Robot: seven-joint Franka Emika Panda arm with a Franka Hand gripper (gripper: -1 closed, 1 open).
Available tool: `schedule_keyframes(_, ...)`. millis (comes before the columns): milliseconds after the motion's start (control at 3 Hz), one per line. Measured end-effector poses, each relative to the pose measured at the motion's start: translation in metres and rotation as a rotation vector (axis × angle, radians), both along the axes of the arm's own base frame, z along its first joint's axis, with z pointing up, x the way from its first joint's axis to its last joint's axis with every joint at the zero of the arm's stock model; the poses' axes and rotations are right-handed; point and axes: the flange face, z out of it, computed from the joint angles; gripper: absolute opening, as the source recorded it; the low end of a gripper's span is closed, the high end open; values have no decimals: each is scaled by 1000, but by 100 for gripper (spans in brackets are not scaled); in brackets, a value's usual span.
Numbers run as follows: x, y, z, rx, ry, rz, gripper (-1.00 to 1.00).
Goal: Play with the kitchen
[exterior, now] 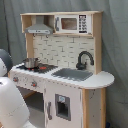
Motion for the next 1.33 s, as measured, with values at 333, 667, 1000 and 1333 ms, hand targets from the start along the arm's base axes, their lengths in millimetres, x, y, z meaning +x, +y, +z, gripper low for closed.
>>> schedule_keyframes(333,9,8,8,-31,-63,32,100)
schedule_keyframes(667,18,18,17,-36,-118,61,100)
schedule_keyframes(1000,29,27,29,-31,-169,88,100)
schedule_keyframes(1333,44,39,45,-12,-220,112,100)
